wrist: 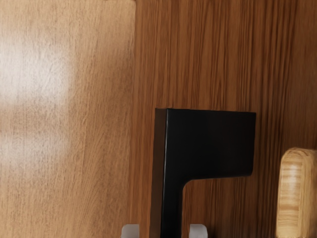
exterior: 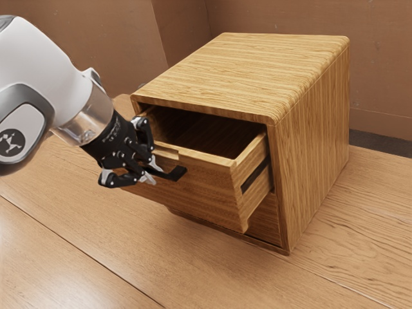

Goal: Pull the drawer handle with one arm to open the drawer

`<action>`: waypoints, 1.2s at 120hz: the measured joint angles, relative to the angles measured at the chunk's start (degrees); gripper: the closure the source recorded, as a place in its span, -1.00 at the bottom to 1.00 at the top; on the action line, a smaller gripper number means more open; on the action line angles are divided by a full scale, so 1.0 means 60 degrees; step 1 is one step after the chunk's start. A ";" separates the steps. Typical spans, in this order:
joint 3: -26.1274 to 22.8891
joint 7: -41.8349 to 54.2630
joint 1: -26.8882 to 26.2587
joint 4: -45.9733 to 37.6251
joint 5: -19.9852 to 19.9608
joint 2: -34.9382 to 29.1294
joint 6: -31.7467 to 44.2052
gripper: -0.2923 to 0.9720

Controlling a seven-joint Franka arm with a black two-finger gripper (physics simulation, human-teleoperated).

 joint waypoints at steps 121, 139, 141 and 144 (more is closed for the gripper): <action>-0.0036 -0.0030 -0.0047 -0.1817 -0.0006 -0.2679 -0.0563 0.70; -0.0042 -0.0038 -0.0065 -0.2023 -0.0006 -0.3032 -0.0696 0.70; -0.0042 -0.0039 -0.0069 -0.2038 -0.0007 -0.3066 -0.0713 0.70; -0.0042 -0.0040 -0.0071 -0.2053 -0.0007 -0.3103 -0.0740 0.70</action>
